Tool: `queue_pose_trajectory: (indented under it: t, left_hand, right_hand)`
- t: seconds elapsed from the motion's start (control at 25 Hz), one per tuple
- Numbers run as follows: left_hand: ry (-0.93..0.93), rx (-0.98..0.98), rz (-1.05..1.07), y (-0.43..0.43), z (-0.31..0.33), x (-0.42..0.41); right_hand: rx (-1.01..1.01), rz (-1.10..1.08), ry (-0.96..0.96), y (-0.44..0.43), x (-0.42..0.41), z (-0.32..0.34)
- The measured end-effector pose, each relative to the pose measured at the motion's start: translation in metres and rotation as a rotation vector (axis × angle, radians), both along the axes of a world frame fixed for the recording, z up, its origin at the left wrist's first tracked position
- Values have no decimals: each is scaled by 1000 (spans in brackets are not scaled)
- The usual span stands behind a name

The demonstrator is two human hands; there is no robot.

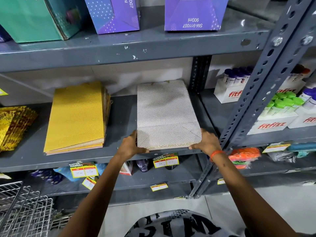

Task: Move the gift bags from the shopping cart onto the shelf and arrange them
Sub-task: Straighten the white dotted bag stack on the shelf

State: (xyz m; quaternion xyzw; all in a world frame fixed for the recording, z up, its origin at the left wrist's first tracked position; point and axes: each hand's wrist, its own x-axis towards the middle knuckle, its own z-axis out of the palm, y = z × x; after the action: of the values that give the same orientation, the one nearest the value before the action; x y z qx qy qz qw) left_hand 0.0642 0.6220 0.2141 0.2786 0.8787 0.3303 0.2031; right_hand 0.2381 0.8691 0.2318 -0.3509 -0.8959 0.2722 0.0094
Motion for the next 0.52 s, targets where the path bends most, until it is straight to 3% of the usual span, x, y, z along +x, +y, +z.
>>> queue_pose_trajectory:
  t: [0.52]
  left_hand:
    - [-8,-11,13,-2,-5,-2]
  right_hand:
    - [-46,18,-19,-3,2,2]
